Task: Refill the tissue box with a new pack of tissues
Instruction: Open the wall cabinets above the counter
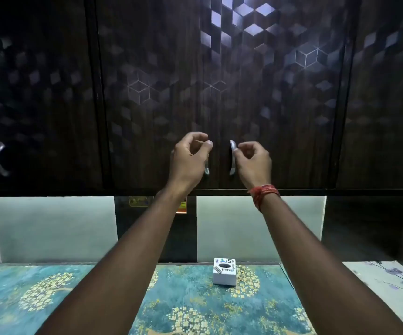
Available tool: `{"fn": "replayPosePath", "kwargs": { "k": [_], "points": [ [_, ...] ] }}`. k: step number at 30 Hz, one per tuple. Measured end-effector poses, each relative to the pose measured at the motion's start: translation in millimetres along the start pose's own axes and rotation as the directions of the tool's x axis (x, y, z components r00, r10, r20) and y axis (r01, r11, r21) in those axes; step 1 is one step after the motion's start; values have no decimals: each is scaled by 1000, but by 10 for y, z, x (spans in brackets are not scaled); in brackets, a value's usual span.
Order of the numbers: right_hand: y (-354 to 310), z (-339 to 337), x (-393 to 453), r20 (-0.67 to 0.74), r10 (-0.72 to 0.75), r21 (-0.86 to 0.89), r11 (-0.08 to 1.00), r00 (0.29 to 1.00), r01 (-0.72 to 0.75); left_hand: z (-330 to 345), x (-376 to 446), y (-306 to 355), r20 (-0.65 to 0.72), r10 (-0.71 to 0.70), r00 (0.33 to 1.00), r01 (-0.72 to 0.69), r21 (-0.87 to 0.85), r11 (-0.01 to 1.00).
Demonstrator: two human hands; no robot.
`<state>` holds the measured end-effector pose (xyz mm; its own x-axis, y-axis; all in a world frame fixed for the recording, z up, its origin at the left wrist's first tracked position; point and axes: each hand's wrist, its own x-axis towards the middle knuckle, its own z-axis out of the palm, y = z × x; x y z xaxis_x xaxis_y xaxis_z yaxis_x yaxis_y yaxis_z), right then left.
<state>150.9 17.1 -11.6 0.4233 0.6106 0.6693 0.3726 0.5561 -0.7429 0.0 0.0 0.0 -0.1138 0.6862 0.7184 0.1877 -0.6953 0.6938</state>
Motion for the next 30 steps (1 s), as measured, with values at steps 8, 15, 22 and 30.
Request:
{"fn": "replayPosePath", "kwargs": {
  "k": [8,15,22,30],
  "points": [
    [587,296,301,142,125,-377,924,982,-63,439,92,-470,49,-224,973,218,97,971],
    [639,213,399,237,97,-411,912,967,9,590,-1,-518,46,-211,976,199,183,963],
    [408,-340,-173,143,9,-270,962,990,30,510,-425,-283,101,-283,954,267,152,952],
    [16,-1601,-811,-251,48,-113,991,967,-78,1282,-1353,476,520,-31,854,134,-162,978]
  ]
}}
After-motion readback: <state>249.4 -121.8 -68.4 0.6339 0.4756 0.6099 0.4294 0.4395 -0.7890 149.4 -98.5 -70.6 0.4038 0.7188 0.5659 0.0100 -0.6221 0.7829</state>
